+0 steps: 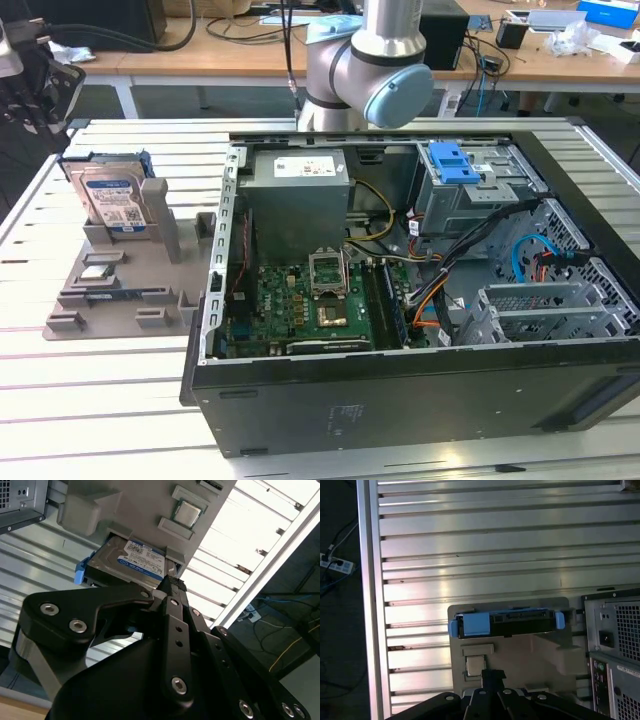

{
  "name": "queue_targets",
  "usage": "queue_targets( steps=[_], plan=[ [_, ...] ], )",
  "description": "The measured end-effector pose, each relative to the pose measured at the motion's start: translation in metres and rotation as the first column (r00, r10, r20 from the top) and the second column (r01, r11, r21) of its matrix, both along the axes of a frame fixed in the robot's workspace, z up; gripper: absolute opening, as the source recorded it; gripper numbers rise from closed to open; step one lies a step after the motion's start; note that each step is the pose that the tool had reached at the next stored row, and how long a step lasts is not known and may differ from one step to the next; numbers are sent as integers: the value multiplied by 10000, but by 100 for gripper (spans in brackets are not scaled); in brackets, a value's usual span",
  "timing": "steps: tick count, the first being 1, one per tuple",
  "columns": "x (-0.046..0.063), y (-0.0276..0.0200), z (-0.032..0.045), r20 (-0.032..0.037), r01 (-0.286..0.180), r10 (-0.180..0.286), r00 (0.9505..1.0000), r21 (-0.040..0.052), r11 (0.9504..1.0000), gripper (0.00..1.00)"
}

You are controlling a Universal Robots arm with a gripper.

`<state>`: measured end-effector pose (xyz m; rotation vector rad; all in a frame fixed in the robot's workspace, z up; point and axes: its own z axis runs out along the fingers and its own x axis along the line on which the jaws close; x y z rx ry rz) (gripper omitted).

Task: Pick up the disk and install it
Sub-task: 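Reach for the disk, then pick up the disk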

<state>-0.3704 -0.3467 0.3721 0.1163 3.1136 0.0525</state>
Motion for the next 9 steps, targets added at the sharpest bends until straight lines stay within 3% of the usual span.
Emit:
queue_targets(
  steps=[4, 6, 9],
  plan=[
    [-1, 0, 0, 0, -66, 66, 10000, 0, 10000, 11],
    [-1, 0, 1, -1, -668, 668, 9978, 0, 9978, 11],
    [-1, 0, 0, 0, -1517, 1517, 9884, 0, 9884, 11]
  ],
)
